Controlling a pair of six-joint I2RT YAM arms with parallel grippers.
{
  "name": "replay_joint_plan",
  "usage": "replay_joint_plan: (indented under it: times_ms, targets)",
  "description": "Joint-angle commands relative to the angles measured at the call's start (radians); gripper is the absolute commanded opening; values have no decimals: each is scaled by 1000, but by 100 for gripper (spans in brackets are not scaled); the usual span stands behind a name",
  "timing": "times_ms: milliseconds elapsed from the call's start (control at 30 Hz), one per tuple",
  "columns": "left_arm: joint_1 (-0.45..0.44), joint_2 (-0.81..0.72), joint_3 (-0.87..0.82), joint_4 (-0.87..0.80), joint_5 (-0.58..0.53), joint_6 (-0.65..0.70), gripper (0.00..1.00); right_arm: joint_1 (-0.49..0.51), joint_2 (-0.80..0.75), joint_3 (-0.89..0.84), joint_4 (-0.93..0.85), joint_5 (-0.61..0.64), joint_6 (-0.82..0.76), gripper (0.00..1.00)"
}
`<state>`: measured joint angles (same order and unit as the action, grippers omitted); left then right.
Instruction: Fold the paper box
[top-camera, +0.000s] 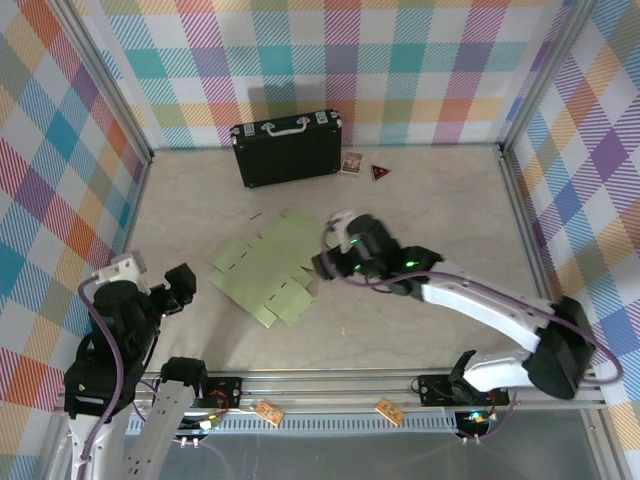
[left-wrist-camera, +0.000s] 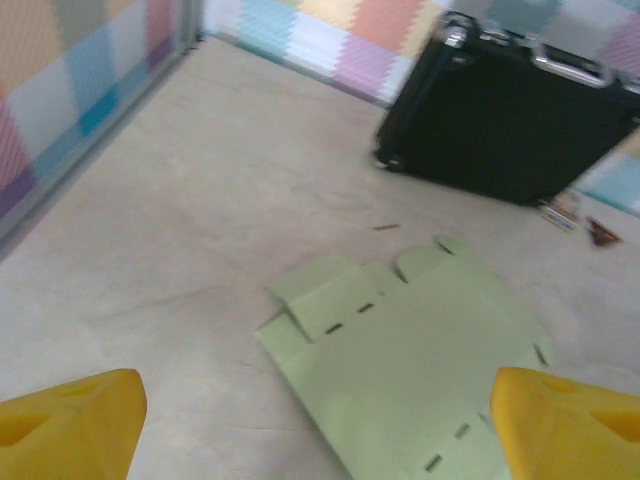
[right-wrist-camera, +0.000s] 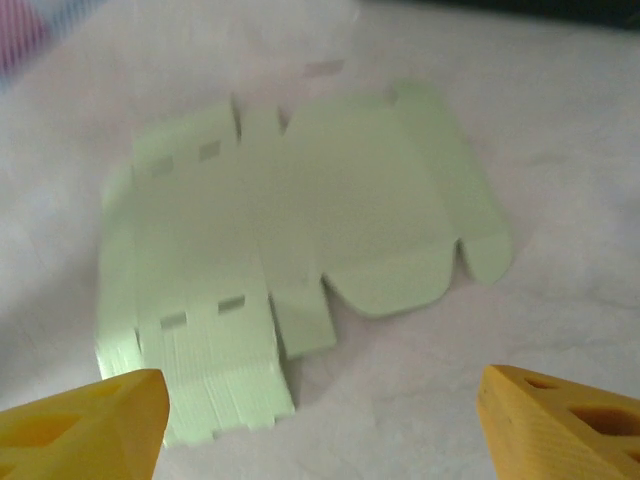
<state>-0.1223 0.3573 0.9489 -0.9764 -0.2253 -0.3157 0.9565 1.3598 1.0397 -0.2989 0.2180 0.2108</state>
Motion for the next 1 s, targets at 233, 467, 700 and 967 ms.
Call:
replay_joint_plan:
  times_ms: [233,467,700,967]
  targets:
    - [13,7,-24,-50,-280,-98,88,300,307,218,-140,279,-248,80]
    - [20,-28,-26,-68,-313,-120,85,370,508,399,-182,279,-289,80]
    - [21,-27,-28,-73,-324,-122,85,374,664,550,-191,219,-337,79]
    - [22,-35,-33,-75,-330,-123,85,376,812,689,-215,233,-363,79]
